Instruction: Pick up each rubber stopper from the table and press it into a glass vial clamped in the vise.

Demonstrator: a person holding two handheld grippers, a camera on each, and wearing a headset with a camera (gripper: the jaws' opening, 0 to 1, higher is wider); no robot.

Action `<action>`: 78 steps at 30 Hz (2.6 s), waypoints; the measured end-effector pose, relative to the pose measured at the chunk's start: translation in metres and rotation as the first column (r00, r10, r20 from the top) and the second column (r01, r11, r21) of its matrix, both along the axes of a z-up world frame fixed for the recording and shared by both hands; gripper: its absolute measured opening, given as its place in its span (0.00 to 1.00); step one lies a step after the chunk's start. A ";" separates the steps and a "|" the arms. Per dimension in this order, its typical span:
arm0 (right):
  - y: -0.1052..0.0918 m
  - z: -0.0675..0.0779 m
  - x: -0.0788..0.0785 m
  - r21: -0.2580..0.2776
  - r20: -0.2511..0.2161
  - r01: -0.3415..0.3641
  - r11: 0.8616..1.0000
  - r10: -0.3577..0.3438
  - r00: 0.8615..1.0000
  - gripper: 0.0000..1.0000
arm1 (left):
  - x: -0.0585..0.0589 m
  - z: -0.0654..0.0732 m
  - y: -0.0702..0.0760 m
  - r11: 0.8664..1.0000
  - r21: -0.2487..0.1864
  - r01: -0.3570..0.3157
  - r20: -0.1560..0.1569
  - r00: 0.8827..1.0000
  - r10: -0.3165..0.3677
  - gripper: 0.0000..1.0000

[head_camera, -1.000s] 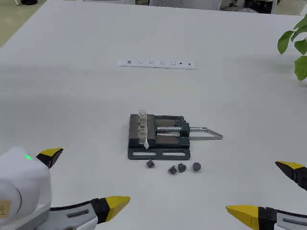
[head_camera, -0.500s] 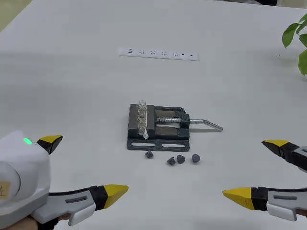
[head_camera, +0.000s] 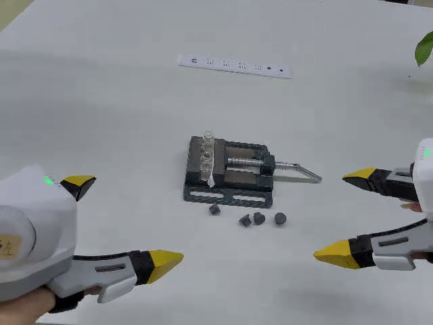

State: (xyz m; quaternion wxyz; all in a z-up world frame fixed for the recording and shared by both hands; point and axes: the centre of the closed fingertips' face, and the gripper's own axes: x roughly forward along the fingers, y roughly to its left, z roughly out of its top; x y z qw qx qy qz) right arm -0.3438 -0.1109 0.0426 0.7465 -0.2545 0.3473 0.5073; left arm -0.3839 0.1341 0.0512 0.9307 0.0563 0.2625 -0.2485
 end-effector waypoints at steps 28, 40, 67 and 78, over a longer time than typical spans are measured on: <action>0.036 -0.047 0.007 -0.240 -0.124 -0.354 0.904 0.334 0.935 0.47 | 0.000 -0.007 0.000 1.000 0.010 0.019 -0.023 1.000 -0.019 0.99; 0.039 -0.063 0.009 -0.328 -0.148 -0.466 0.822 0.443 0.884 0.26 | 0.000 -0.011 -0.001 1.000 0.000 0.020 -0.033 0.999 -0.020 0.99; 0.043 -0.070 0.011 -0.344 -0.164 -0.511 0.788 0.485 0.859 0.09 | -0.003 -0.018 0.000 1.000 -0.027 0.014 -0.050 0.999 -0.015 0.99; 0.045 -0.071 0.011 -0.354 -0.164 -0.525 0.774 0.501 0.849 0.08 | -0.004 -0.019 -0.002 0.999 -0.029 0.016 -0.052 0.998 -0.018 0.99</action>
